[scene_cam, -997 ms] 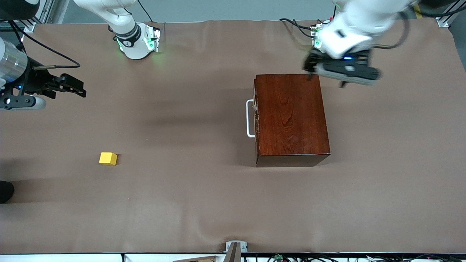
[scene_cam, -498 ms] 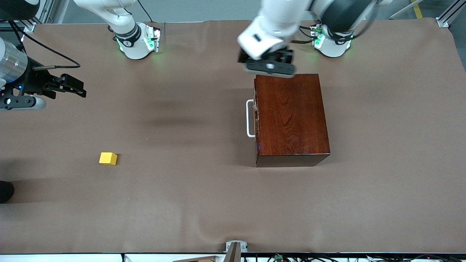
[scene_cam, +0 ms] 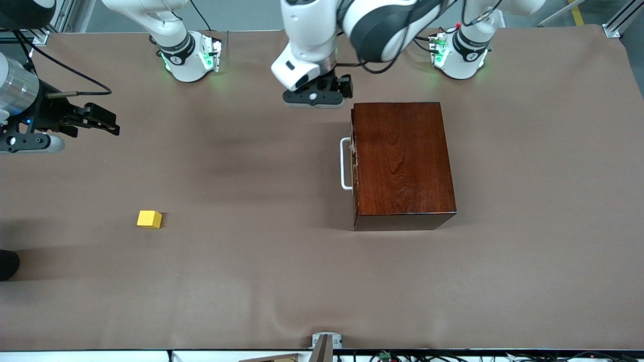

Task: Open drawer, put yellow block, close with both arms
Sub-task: 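Move the left gripper to the white drawer handle while the right gripper reaches out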

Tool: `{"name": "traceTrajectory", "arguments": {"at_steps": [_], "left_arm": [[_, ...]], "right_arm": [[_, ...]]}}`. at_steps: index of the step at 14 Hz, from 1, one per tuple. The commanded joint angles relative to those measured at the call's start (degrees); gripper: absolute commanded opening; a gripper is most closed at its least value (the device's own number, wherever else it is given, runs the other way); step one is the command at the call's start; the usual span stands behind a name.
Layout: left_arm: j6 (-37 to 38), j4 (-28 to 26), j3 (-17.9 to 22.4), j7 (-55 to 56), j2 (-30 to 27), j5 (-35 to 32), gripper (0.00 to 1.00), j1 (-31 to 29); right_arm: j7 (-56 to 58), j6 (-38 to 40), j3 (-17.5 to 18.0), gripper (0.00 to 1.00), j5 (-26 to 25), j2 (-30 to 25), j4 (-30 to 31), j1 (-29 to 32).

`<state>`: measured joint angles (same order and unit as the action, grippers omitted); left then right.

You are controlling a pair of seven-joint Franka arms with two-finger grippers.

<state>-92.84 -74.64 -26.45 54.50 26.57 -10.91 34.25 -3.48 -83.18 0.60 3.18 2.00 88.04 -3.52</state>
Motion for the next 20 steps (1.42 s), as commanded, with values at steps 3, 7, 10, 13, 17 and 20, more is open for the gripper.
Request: {"name": "traceTrajectory", "arguments": {"at_steps": [3,7,10,13,17,20], "left_arm": [[0.64,2.04,6.24,0.69,5.68,-2.35,1.00,5.74],[-0.06,1.96,6.24,0.43,9.29,-5.52,1.00,5.39],[-2.43,1.78,6.41,1.22,11.66,-7.62,1.00,5.30],[-4.45,1.26,6.41,1.48,13.25,-9.04,1.00,5.21],[-6.74,0.90,6.59,1.66,14.74,-10.18,1.00,5.21],[-6.83,0.38,6.68,1.66,15.18,-10.80,1.00,5.04]], "right_arm": [[-0.48,-0.31,-0.34,1.00,-0.02,0.20,0.03,-0.43],[-0.48,-1.80,-0.34,1.00,-0.02,1.60,0.03,-0.43],[-0.48,-3.65,-0.43,1.00,-0.20,3.97,-0.15,-0.08],[-0.39,-4.00,-0.60,1.00,-0.28,6.78,-1.29,0.62],[-0.13,-4.00,-0.69,1.00,-0.28,11.35,-3.22,1.50],[0.31,-7.67,-0.87,1.00,-0.63,13.03,-2.88,3.43]]}}
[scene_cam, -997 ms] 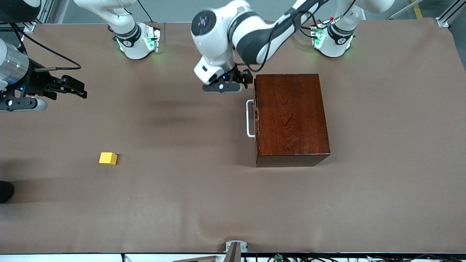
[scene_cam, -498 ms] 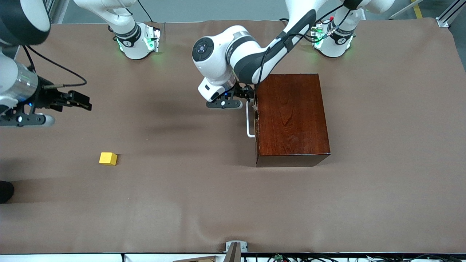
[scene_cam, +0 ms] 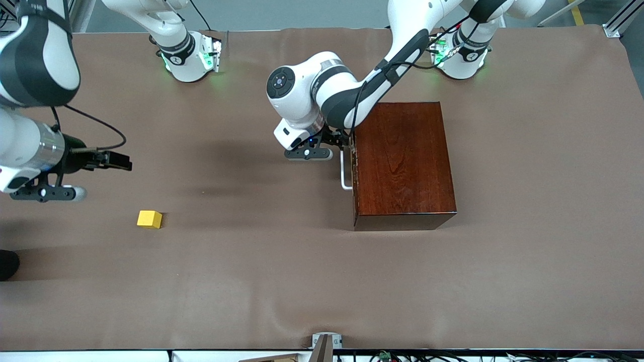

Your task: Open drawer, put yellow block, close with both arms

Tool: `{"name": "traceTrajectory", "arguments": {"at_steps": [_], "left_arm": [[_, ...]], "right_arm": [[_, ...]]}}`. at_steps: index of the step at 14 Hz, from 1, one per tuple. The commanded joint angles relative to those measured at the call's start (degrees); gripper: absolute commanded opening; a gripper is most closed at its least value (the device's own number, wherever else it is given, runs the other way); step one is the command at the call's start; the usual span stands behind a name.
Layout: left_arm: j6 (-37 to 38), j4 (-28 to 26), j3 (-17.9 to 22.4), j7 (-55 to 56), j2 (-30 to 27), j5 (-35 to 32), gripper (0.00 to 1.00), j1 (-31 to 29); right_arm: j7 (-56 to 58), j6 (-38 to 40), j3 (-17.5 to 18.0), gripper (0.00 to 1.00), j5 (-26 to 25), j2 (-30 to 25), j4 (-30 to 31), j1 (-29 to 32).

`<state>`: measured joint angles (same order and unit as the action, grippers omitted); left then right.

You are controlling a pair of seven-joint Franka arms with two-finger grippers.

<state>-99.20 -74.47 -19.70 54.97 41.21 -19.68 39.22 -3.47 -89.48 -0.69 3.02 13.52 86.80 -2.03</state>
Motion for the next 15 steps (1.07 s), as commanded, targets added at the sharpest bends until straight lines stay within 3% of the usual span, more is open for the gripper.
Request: {"name": "traceTrajectory", "arguments": {"at_steps": [1,15], "left_arm": [[-0.47,0.03,0.01,1.10,0.62,-2.11,1.00,-0.11],[-6.53,0.03,1.16,3.30,2.21,-2.73,1.00,0.15]], "right_arm": [[0.30,-2.70,0.51,1.00,-1.08,1.94,-1.28,2.81],[0.30,-22.83,0.42,1.00,-3.37,7.83,9.70,3.79]]}}
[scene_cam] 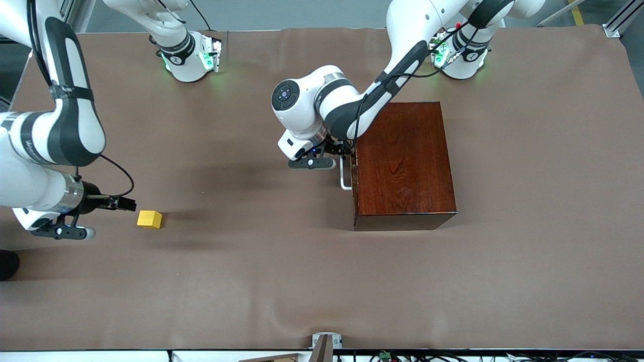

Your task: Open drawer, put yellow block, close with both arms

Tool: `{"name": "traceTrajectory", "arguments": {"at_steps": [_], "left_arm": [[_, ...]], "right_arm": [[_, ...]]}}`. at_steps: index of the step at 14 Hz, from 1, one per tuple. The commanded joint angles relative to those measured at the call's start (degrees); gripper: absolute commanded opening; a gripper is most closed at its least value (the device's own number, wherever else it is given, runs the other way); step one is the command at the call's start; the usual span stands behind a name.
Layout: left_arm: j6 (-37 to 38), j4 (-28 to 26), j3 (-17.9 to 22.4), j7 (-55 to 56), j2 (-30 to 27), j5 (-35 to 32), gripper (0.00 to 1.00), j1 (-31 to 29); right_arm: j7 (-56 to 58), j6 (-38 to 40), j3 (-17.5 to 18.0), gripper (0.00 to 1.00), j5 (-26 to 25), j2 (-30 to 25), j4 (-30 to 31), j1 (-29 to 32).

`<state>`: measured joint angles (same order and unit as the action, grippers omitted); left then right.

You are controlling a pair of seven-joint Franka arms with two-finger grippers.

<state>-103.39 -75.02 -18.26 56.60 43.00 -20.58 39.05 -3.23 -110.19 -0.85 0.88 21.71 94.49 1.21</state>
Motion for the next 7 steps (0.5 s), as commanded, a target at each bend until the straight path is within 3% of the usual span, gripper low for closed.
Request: {"name": "traceTrajectory", "arguments": {"at_steps": [1,7], "left_arm": [[-3.30,0.58,-0.28,1.85,0.59,-1.83,1.00,0.32],[-8.32,1.02,-0.28,3.96,2.17,-1.66,1.00,0.67]], "right_arm": [[0.06,-3.44,0.59,1.00,-1.49,-0.09,2.80,0.63],[0.06,-6.88,0.59,1.00,-1.67,0.79,5.27,0.63]]}}
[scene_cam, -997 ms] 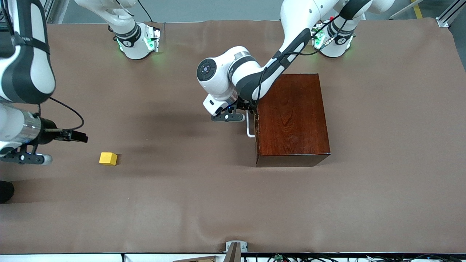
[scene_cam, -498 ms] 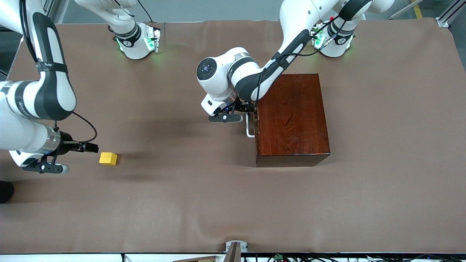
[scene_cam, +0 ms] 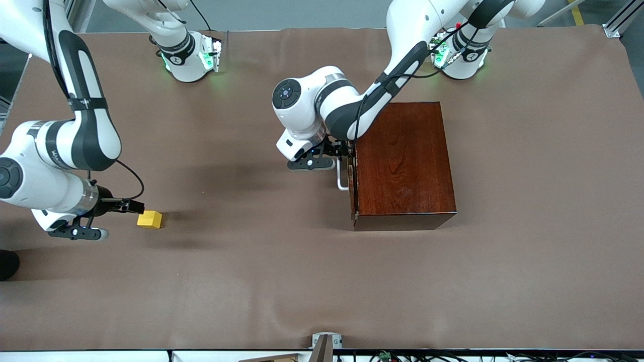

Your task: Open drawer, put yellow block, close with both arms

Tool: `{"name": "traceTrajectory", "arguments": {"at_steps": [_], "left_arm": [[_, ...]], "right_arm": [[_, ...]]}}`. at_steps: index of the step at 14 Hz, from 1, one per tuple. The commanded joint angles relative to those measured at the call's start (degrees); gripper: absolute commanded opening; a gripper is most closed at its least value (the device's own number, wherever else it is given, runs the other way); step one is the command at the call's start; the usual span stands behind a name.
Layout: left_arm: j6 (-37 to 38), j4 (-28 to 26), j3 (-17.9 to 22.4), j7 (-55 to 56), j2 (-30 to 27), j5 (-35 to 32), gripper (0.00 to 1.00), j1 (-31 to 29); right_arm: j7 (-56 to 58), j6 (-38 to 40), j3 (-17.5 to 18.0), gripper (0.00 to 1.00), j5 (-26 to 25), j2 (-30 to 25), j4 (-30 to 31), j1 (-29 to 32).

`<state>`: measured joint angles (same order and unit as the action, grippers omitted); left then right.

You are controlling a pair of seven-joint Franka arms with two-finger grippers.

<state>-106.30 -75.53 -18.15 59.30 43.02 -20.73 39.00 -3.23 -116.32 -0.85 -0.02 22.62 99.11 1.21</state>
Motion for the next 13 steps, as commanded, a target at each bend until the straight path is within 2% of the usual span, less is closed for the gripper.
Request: {"name": "traceTrajectory", "arguments": {"at_steps": [1,5,10,13], "left_arm": [[-6.37,1.61,-0.48,1.25,2.16,-1.50,1.00,0.90],[-10.76,1.70,-0.48,1.69,2.33,-1.15,1.00,0.99],[-11.83,1.79,-0.57,2.22,2.25,-1.15,1.00,1.16],[-13.75,2.32,-0.66,2.22,2.16,-0.98,1.00,1.34]], "right_arm": [[0.06,-0.92,0.59,1.00,-0.68,-0.03,0.65,0.63],[0.06,-3.02,0.59,1.00,-0.77,0.59,1.78,1.60],[0.24,-12.77,0.59,1.00,-0.86,1.81,6.71,2.12],[0.15,-15.42,0.59,1.00,-5.94,4.44,4.97,2.83]]}}
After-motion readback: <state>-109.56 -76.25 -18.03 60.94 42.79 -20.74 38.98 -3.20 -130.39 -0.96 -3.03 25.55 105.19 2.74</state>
